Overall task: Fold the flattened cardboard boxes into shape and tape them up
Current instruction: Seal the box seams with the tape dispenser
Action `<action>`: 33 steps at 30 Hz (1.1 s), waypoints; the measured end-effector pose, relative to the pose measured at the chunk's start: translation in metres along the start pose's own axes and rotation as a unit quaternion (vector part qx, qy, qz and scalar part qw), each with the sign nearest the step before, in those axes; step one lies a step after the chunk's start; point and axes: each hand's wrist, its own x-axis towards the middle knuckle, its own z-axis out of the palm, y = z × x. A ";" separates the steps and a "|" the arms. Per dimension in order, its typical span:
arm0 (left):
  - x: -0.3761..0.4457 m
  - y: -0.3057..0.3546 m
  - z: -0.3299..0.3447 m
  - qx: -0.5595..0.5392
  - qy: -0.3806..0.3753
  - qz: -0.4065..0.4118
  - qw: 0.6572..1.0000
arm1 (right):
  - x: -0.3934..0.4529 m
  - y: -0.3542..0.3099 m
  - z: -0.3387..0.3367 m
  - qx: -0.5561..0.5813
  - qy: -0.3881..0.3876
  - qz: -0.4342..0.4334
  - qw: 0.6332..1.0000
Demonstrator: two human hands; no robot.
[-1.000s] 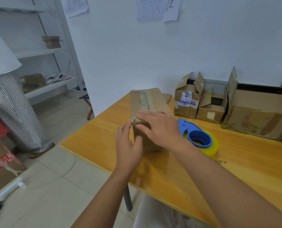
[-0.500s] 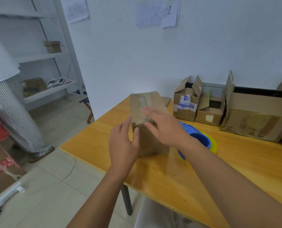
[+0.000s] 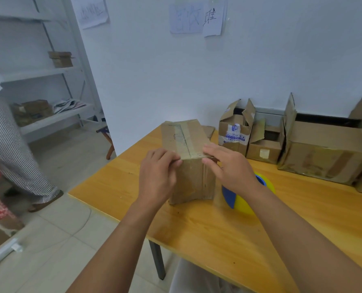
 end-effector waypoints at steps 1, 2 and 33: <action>0.001 0.000 0.000 -0.002 -0.007 -0.003 1.000 | -0.001 0.002 -0.001 0.007 0.005 0.011 1.000; 0.001 -0.001 -0.001 -0.004 -0.018 -0.007 1.000 | -0.002 0.003 0.000 0.016 0.015 0.015 1.000; 0.030 -0.001 -0.002 -0.293 -0.167 -0.347 0.875 | 0.016 -0.005 -0.006 0.218 -0.019 0.229 0.949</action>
